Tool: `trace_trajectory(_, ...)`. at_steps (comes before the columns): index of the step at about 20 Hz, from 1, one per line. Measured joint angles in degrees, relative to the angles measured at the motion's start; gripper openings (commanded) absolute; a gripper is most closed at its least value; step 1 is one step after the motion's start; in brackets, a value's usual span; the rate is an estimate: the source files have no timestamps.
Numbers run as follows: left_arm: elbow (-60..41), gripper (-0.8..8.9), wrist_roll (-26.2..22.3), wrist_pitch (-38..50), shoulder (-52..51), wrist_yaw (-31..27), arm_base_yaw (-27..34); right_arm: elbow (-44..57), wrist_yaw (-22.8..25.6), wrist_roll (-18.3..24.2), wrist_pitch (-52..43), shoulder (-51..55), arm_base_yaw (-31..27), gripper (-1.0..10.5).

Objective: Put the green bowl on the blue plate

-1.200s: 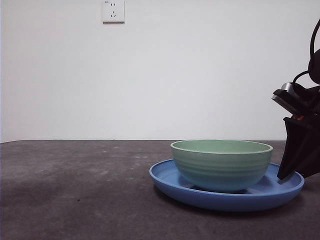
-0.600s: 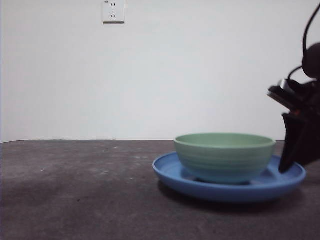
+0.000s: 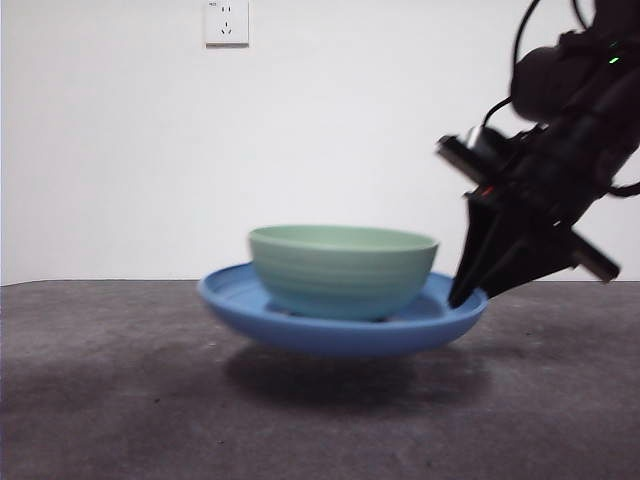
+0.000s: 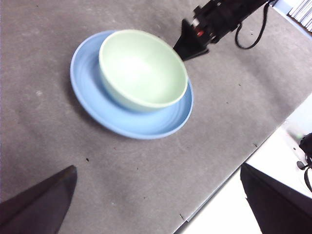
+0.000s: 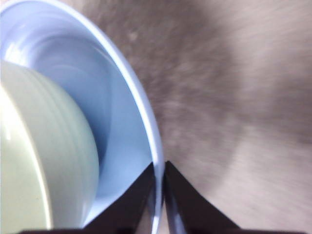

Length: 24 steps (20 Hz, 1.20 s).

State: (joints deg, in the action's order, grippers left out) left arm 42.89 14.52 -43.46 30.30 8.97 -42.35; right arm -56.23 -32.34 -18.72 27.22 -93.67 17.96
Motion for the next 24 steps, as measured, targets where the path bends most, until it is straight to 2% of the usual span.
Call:
trace_trajectory(4,0.0,5.94,0.0,0.0,0.0,0.0,0.0,0.0,1.4,-2.3,-3.9,-3.7,4.1,0.1)
trace_trajectory(9,0.0,5.94,0.0,0.0,0.0,0.0,0.0,0.0,2.4,-3.5,-5.2,-5.5,5.2,0.1)
trace_trajectory(13,0.0,5.94,0.0,0.0,0.0,0.0,0.0,-0.1,2.1,-3.9,-5.7,-5.5,5.2,1.9)
trace_trajectory(16,0.0,5.94,0.0,0.0,0.0,0.0,0.0,-0.5,2.1,-3.9,-6.1,-5.5,5.2,1.9)
trace_trajectory(19,0.0,5.94,0.0,0.0,0.0,0.0,0.0,-3.9,2.6,-3.6,-2.5,-5.4,4.7,1.9)
trace_trajectory(24,0.0,5.94,0.0,0.0,0.0,0.0,0.0,-9.7,6.3,0.2,6.2,0.7,4.0,1.9)
